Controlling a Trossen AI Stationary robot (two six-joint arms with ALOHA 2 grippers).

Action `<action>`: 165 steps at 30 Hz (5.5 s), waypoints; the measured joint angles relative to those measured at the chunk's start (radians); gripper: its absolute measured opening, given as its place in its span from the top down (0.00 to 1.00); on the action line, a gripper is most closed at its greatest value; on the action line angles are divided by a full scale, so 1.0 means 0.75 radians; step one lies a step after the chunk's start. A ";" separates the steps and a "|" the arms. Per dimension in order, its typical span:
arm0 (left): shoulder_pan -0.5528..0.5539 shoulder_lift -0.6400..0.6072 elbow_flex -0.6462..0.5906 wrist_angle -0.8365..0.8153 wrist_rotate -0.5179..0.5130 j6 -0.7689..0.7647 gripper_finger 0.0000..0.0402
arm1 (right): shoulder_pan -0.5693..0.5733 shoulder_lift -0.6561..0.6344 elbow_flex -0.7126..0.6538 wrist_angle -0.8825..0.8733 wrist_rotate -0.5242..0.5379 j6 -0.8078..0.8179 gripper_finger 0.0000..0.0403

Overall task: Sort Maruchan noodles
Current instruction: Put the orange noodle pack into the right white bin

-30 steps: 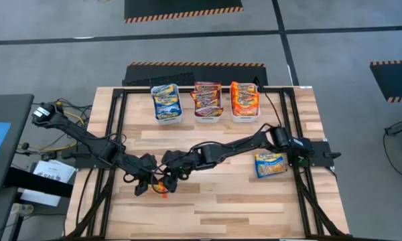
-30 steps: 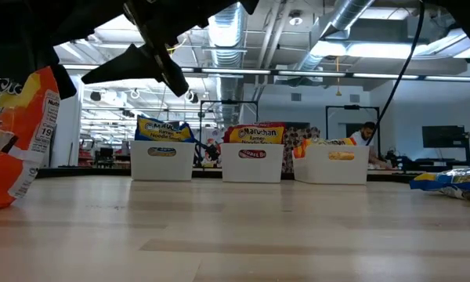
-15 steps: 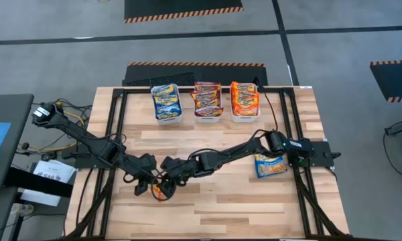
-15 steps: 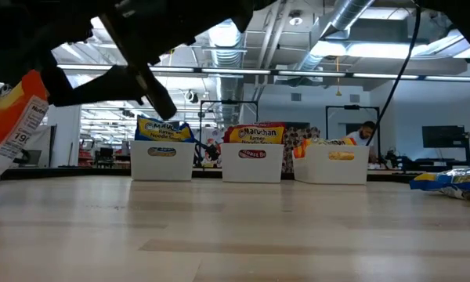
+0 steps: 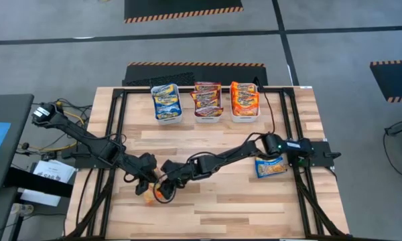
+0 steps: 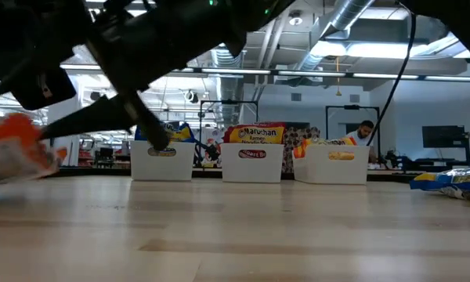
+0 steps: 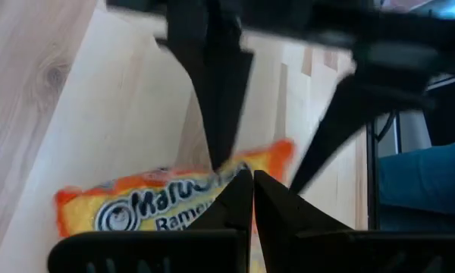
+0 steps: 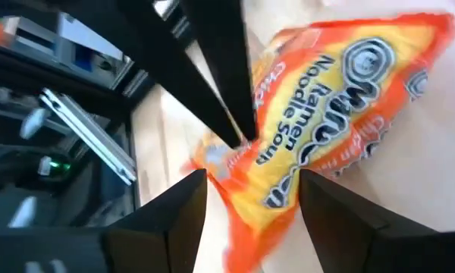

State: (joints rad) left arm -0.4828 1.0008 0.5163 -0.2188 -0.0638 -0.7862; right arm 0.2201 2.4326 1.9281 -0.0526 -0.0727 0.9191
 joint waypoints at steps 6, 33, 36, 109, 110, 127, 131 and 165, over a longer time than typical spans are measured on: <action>0.000 0.000 0.000 -0.001 0.007 -0.029 1.00 | -0.016 0.047 0.000 0.087 -0.125 0.087 0.51; -0.374 0.147 0.000 -0.369 0.195 -0.531 1.00 | -0.120 -0.021 0.000 0.037 -0.294 0.018 0.57; -0.354 0.212 0.000 -0.330 0.181 -0.501 1.00 | -0.144 -0.019 -0.001 0.014 -0.333 0.066 0.57; 0.060 0.411 0.000 0.010 0.196 -0.146 1.00 | -0.223 0.053 -0.001 -0.265 -0.449 0.276 0.77; 0.060 0.411 0.000 0.011 0.196 -0.146 1.00 | -0.222 0.052 0.000 -0.262 -0.444 0.276 0.79; 0.064 0.095 0.001 -0.102 0.174 -0.176 1.00 | -0.241 0.017 -0.002 -0.354 -0.496 0.087 0.99; 0.064 -0.028 0.001 -0.148 0.174 -0.185 1.00 | -0.242 -0.031 -0.003 -0.498 -0.485 -0.023 0.99; 0.346 -0.530 0.003 -0.058 -0.210 -0.112 1.00 | -0.692 -0.868 0.002 -1.674 0.481 -0.969 0.99</action>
State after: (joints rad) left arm -0.2233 0.6034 0.5186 -0.2624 -0.2214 -0.8699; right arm -0.2992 1.7813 1.9293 -1.3080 0.2884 0.1924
